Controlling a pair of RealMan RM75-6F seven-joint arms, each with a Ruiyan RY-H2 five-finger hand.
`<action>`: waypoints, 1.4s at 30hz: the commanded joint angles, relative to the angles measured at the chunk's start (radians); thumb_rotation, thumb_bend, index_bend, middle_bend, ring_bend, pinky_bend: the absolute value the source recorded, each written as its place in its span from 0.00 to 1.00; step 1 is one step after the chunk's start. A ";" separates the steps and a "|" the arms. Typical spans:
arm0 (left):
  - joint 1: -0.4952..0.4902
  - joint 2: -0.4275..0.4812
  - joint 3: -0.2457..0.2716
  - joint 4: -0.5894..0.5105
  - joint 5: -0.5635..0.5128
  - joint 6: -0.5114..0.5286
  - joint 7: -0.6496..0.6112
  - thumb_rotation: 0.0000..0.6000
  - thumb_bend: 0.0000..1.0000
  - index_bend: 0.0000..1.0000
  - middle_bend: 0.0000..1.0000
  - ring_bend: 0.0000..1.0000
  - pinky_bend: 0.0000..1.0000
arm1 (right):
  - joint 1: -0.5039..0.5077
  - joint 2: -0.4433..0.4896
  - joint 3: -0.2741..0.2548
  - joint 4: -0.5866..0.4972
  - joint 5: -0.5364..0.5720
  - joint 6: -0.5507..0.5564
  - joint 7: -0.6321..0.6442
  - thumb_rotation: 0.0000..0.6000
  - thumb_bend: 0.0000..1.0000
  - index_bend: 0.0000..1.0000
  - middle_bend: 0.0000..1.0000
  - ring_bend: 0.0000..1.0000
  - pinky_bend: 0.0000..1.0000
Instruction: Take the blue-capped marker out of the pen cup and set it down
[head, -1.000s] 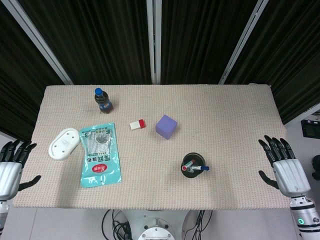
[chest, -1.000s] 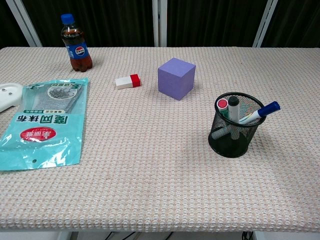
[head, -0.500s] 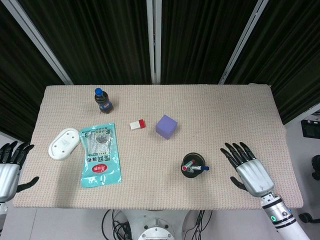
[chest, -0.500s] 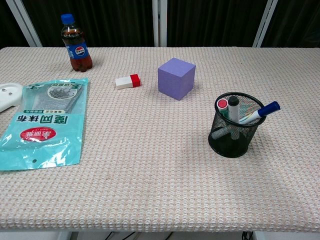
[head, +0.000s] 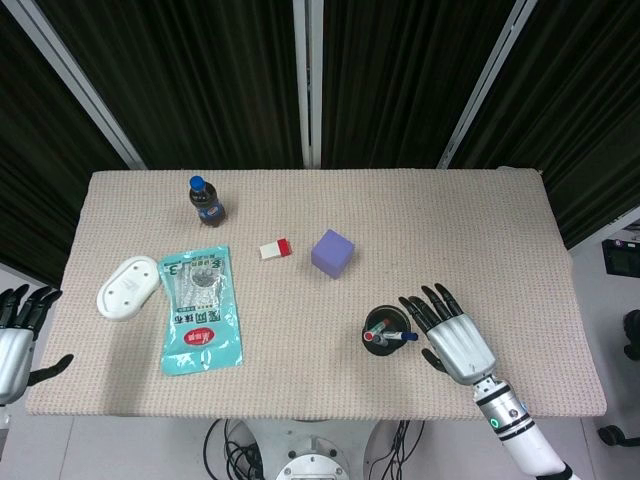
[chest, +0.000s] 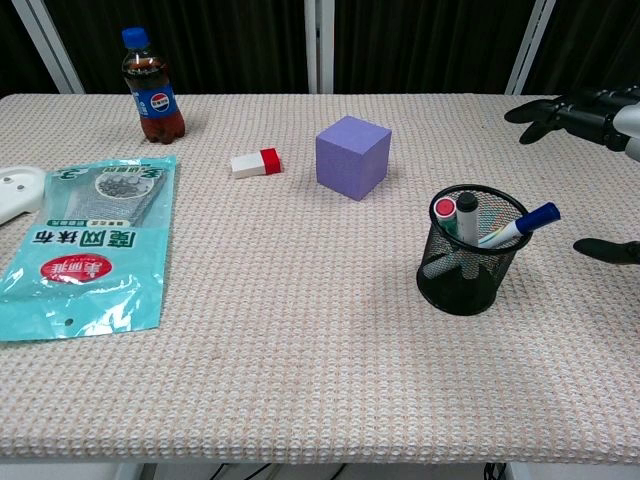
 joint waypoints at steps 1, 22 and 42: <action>0.000 -0.001 -0.001 0.005 -0.002 -0.001 -0.006 1.00 0.12 0.15 0.11 0.02 0.07 | 0.006 -0.018 0.001 0.016 0.001 0.005 0.000 1.00 0.19 0.01 0.18 0.00 0.00; 0.003 -0.001 -0.002 0.019 -0.003 0.001 -0.020 1.00 0.12 0.15 0.11 0.02 0.07 | 0.020 -0.078 -0.012 0.078 -0.036 0.059 0.024 1.00 0.24 0.36 0.22 0.00 0.00; 0.001 0.003 -0.004 0.022 -0.016 -0.010 -0.018 1.00 0.12 0.15 0.11 0.02 0.07 | 0.037 -0.104 -0.016 0.111 -0.019 0.057 0.025 1.00 0.27 0.45 0.22 0.00 0.00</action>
